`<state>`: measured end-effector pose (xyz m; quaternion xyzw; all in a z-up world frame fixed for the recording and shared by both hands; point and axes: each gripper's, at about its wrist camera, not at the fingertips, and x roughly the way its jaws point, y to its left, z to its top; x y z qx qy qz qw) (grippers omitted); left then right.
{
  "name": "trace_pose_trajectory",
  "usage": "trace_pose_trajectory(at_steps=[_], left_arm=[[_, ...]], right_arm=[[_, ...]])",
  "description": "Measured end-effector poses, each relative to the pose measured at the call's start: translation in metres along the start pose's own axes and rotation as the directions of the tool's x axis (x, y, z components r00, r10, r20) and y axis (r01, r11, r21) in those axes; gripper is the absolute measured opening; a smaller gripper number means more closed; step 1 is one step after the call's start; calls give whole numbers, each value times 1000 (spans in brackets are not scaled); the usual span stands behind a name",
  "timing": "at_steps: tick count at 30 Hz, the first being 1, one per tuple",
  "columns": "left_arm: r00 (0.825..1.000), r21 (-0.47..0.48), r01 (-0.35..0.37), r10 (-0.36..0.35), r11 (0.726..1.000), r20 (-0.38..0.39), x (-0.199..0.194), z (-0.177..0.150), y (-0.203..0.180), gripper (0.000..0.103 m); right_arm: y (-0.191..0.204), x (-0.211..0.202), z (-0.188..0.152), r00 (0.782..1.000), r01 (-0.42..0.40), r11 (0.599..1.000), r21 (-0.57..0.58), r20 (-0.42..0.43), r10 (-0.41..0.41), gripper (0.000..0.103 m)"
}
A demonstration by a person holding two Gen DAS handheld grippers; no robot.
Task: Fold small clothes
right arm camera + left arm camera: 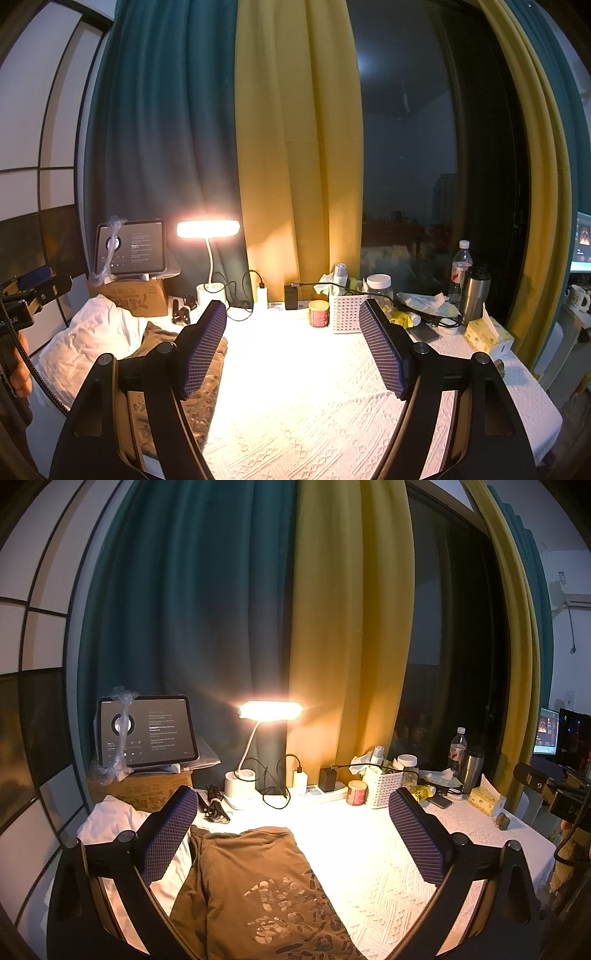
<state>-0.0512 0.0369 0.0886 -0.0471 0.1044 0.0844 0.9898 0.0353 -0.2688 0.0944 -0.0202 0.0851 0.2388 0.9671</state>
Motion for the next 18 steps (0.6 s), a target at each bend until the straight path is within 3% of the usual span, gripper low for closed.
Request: trace_pose_trajectory(at_steps=[18], left_arm=[[1000,2,1,-1,1000,0,0,0,0,102]], right_arm=[[-5,-1,-5,1000,3,1000,-2,-14,-3,77]])
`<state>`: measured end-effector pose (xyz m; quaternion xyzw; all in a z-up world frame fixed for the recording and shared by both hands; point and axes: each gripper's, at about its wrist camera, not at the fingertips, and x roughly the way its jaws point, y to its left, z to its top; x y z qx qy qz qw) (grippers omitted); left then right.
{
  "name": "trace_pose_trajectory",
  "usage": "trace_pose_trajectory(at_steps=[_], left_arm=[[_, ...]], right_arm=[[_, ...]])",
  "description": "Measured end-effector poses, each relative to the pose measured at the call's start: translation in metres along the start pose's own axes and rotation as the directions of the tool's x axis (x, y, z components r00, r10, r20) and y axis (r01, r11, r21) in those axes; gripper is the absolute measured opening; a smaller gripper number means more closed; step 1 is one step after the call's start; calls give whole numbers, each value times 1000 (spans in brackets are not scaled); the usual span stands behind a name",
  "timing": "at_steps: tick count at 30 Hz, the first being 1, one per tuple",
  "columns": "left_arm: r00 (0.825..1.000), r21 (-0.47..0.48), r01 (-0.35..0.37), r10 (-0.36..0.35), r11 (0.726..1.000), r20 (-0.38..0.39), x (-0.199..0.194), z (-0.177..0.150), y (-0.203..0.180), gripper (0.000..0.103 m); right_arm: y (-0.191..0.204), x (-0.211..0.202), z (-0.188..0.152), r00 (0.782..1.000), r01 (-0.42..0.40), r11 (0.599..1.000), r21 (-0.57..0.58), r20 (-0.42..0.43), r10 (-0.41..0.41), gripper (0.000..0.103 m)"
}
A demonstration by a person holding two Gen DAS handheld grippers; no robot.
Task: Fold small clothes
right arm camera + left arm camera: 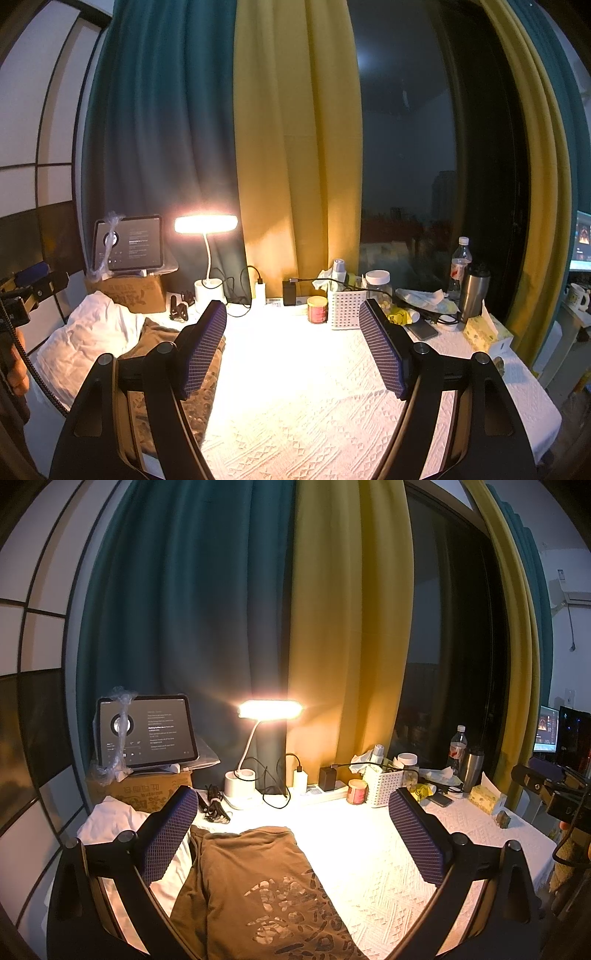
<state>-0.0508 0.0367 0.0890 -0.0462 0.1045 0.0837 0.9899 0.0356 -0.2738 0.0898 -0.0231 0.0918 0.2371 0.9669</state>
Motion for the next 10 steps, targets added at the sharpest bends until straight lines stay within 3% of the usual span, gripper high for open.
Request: trace_pose_trajectory(at_steps=[10], left_arm=[[1000,6,3,-3,1000,-4,0,0,1,102]], right_arm=[[-2,1,0,1000,-1,1000,5,-5,1,77]])
